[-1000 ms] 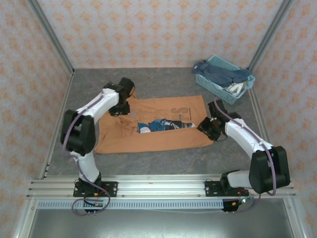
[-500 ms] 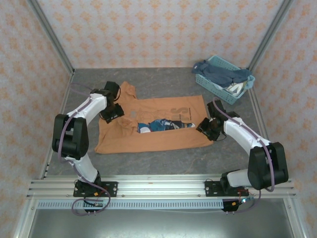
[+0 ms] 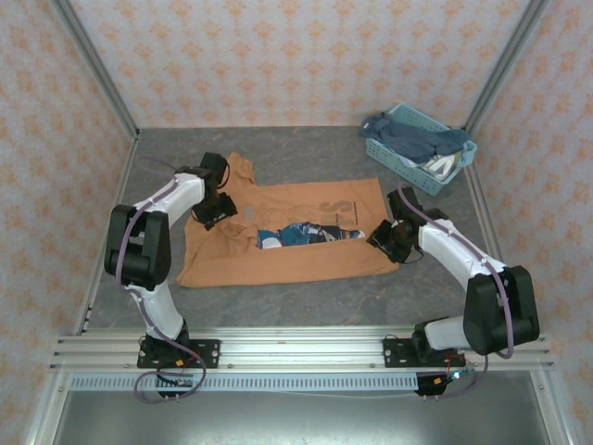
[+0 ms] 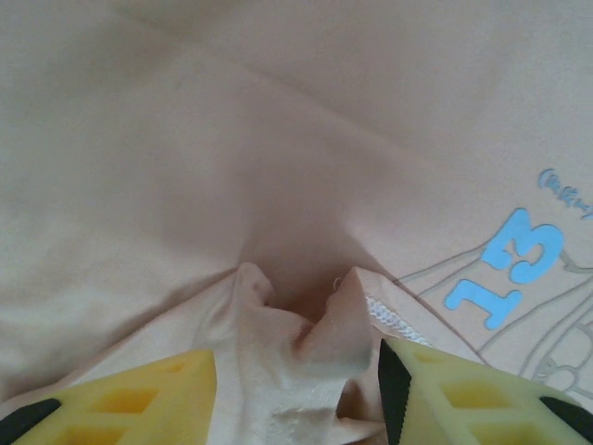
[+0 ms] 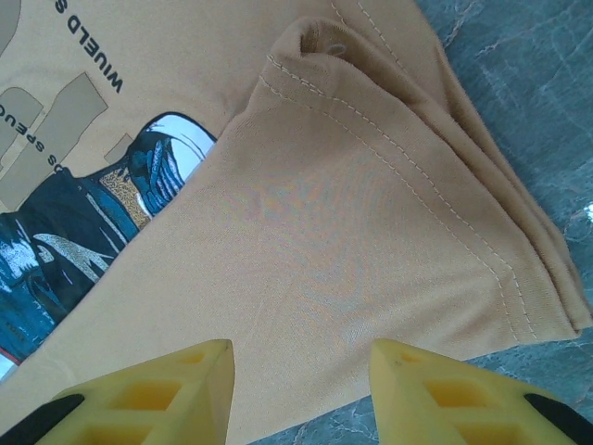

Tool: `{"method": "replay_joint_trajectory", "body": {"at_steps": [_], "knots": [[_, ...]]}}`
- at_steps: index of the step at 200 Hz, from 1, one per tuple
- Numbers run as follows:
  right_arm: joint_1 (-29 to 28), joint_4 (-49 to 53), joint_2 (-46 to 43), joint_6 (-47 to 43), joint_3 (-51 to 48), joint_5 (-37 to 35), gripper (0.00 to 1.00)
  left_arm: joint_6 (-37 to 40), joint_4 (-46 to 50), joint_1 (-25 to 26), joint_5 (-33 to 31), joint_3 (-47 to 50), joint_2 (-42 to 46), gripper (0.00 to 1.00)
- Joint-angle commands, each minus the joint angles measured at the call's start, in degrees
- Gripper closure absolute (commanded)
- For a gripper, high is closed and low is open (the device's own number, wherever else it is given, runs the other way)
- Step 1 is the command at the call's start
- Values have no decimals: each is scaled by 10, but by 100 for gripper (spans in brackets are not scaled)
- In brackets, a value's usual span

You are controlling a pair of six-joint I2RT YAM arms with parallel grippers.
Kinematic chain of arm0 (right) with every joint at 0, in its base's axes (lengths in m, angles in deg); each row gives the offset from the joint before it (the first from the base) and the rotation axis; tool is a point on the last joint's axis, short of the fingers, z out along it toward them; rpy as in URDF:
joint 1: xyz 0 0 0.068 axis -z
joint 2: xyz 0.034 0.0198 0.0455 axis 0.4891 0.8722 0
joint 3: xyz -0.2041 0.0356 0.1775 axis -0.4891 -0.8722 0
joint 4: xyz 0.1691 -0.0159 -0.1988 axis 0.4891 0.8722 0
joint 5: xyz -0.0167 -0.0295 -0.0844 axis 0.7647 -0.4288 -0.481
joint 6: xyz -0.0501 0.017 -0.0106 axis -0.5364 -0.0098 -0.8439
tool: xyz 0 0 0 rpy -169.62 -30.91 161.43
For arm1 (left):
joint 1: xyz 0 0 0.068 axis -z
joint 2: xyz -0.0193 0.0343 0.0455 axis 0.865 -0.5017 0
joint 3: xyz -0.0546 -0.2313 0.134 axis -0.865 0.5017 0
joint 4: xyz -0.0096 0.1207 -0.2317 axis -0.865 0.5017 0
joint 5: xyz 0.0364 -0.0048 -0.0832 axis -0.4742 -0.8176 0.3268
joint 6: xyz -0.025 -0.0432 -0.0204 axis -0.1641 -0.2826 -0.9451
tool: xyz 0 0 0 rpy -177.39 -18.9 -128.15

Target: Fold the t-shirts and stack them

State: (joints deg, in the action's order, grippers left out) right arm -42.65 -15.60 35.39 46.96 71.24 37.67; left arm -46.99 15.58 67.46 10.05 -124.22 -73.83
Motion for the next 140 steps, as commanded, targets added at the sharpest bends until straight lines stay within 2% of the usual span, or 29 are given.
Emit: {"method": "replay_joint_trajectory", "body": {"at_steps": [1,34,76,123,140], "knots": [[-4,-4,1,1,1,-3,57,-1,19,18,-27,-23,12,47],[-4,-7,2,4,-3,-2,57,5,58,28,-62,-41,-8,47],[-4,-5,2,2,-1,-2,57,31,138,34,-134,-85,-68,55],[-4,-4,1,0,0,-3,57,32,108,37,-122,-88,-85,60],[-4,-2,2,0,1,-3,57,27,116,41,-131,-100,-84,67]]}}
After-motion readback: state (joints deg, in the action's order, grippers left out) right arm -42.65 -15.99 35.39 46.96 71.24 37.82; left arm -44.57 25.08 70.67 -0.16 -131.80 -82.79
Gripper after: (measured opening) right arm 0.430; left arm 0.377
